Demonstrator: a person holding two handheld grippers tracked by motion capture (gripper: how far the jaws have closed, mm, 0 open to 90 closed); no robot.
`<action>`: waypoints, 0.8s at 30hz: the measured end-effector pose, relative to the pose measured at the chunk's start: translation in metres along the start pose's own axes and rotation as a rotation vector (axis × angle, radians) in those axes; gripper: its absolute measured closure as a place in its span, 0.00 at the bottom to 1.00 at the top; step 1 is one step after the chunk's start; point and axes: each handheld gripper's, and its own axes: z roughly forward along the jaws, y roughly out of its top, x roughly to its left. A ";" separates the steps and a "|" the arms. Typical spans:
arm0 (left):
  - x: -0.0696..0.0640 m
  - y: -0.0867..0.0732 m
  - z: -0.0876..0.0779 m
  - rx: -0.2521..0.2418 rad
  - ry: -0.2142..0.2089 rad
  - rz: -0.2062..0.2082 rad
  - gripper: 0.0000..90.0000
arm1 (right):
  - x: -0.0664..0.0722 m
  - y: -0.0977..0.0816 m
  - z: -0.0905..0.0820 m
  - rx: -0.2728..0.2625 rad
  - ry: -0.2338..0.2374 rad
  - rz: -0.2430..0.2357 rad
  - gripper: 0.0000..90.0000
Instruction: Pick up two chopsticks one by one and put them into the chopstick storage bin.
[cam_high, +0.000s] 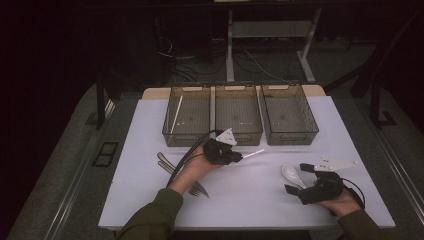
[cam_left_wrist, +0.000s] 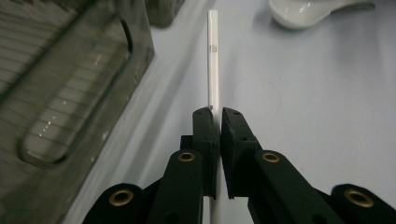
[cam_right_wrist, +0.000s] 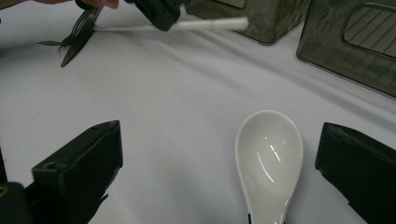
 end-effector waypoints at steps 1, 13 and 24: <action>0.000 0.002 -0.003 -0.018 -0.002 -0.005 0.94 | 0.000 0.000 0.000 0.000 0.000 0.000 0.01; 0.000 0.021 -0.045 -0.196 0.005 -0.024 0.94 | 0.000 0.000 0.000 0.002 0.003 0.005 0.01; 0.008 0.024 -0.078 -0.277 0.039 -0.042 0.94 | 0.000 0.000 -0.001 -0.004 0.001 0.003 0.01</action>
